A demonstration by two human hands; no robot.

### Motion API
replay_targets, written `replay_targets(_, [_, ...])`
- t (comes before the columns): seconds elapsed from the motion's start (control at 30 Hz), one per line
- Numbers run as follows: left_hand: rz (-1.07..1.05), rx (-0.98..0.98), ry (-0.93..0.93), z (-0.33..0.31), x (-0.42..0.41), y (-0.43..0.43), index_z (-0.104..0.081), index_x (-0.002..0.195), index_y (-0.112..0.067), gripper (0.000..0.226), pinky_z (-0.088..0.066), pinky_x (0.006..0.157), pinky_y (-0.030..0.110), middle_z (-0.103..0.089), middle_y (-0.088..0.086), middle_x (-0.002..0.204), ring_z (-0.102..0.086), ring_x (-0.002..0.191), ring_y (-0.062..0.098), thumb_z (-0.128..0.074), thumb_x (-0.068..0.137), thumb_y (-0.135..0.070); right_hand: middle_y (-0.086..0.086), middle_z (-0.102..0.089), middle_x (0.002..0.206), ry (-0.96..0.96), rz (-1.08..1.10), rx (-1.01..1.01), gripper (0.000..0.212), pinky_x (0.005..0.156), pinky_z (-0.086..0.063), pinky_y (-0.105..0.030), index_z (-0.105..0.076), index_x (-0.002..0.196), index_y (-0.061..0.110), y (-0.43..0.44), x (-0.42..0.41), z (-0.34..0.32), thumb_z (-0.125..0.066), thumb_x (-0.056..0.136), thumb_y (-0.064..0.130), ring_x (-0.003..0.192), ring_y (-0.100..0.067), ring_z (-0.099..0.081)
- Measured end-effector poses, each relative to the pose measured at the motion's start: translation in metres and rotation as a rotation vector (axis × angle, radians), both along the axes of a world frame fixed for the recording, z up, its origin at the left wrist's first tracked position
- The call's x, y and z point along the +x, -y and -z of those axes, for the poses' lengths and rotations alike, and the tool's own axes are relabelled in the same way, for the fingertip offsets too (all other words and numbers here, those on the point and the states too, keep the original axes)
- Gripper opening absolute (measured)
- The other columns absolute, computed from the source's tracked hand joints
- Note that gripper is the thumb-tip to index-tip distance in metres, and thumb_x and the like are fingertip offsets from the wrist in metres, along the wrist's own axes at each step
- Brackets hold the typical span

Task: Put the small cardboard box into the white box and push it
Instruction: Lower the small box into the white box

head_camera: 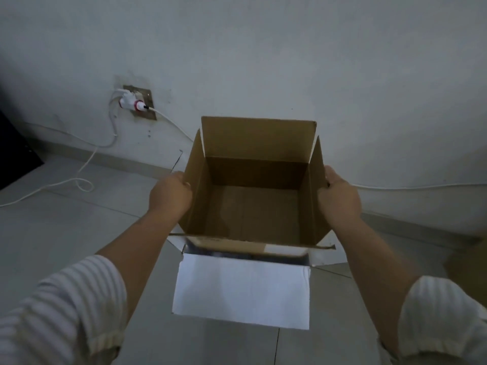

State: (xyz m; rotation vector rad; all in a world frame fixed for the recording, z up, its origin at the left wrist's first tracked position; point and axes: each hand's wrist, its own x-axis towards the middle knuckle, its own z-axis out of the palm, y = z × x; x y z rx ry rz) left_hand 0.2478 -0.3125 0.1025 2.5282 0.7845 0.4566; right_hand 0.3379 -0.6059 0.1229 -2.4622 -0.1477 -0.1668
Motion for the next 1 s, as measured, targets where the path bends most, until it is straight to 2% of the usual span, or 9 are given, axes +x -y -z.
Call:
replay_targets(0.13, [-0.023,0.008,-0.049,0.058,0.002,0.005,-0.060,0.107,-0.008,0.022,-0.042,0.067,0.034,-0.056,0.008,0.084,-0.054,0.076,0.026,-0.043,0.095,-0.014,-0.006,-0.058,0.077,0.021,0.015,0.004,0.037,0.049,-0.033,-0.024,-0.052,0.120,0.023,0.000,0.002,0.063,-0.039,0.091,0.004,0.060,-0.018,-0.050])
replay_targets(0.23, [-0.036,-0.019,-0.032,0.103,0.002,0.008,-0.059,0.108,-0.009,0.022,-0.042,0.068,0.035,-0.061,0.012,0.090,-0.054,0.077,0.026,-0.042,0.097,-0.017,-0.006,-0.059,0.082,0.034,0.000,0.020,0.034,0.054,-0.037,-0.027,-0.051,0.119,0.022,0.001,0.006,0.111,-0.040,0.091,0.006,0.066,-0.020,-0.052])
replay_targets(0.43, [0.000,-0.091,-0.034,0.150,0.000,0.020,-0.057,0.113,-0.006,0.023,-0.045,0.078,0.038,-0.064,0.018,0.107,-0.057,0.088,0.029,-0.041,0.098,-0.014,-0.013,-0.064,0.104,-0.029,-0.019,0.039,0.045,0.074,-0.053,-0.039,-0.035,0.135,0.026,0.004,0.001,0.169,-0.041,0.093,0.009,0.086,-0.030,-0.062])
replay_targets(0.57, [0.103,-0.102,-0.131,0.169,-0.012,0.026,-0.054,0.119,-0.012,0.027,-0.048,0.090,0.042,-0.063,0.014,0.114,-0.060,0.102,0.033,-0.046,0.094,-0.012,-0.014,-0.053,0.132,-0.058,-0.069,-0.122,0.046,0.102,-0.045,-0.046,-0.038,0.138,0.015,0.018,-0.013,0.188,-0.046,0.093,0.007,0.116,-0.033,-0.052])
replay_targets(0.67, [0.235,-0.023,-0.241,0.193,-0.016,0.034,-0.048,0.131,-0.014,0.036,-0.047,0.099,0.046,-0.058,0.016,0.128,-0.055,0.116,0.036,-0.043,0.096,-0.023,-0.012,-0.040,0.147,-0.006,-0.170,-0.355,0.044,0.107,-0.036,-0.041,-0.042,0.137,0.013,0.018,-0.026,0.206,-0.045,0.093,0.008,0.129,-0.032,-0.040])
replay_targets(0.73, [0.273,0.053,-0.351,0.210,-0.019,0.041,-0.047,0.134,-0.012,0.044,-0.039,0.108,0.046,-0.052,0.015,0.138,-0.047,0.127,0.034,-0.039,0.098,-0.035,-0.011,-0.043,0.146,0.024,-0.263,-0.393,0.040,0.107,-0.035,-0.037,-0.047,0.135,0.013,0.013,-0.036,0.219,-0.045,0.095,0.015,0.129,-0.028,-0.042])
replay_targets(0.8, [0.296,0.176,-0.386,0.223,-0.024,0.049,-0.048,0.136,-0.016,0.052,-0.022,0.118,0.051,-0.041,0.013,0.150,-0.031,0.141,0.035,-0.033,0.097,-0.047,-0.009,-0.047,0.143,-0.005,-0.347,-0.395,0.040,0.109,-0.032,-0.036,-0.045,0.136,0.013,0.008,-0.046,0.230,-0.042,0.097,0.024,0.130,-0.025,-0.043])
replay_targets(0.9, [0.286,0.347,-0.297,0.234,-0.030,0.058,-0.047,0.138,-0.021,0.070,0.000,0.119,0.052,-0.019,0.012,0.160,-0.006,0.149,0.036,-0.022,0.089,-0.063,-0.005,-0.041,0.147,-0.096,-0.396,-0.487,0.050,0.116,-0.020,-0.043,-0.030,0.143,0.019,0.004,-0.057,0.239,-0.037,0.097,0.038,0.135,-0.024,-0.035])
replay_targets(1.0, [0.376,0.427,-0.205,0.236,-0.030,0.062,-0.044,0.141,-0.021,0.092,0.007,0.116,0.048,-0.016,0.010,0.161,-0.005,0.149,0.033,-0.004,0.079,-0.077,-0.005,-0.036,0.149,-0.080,-0.381,-0.500,0.060,0.118,-0.011,-0.047,-0.019,0.146,0.023,0.001,-0.059,0.246,-0.040,0.095,0.046,0.138,-0.025,-0.029])
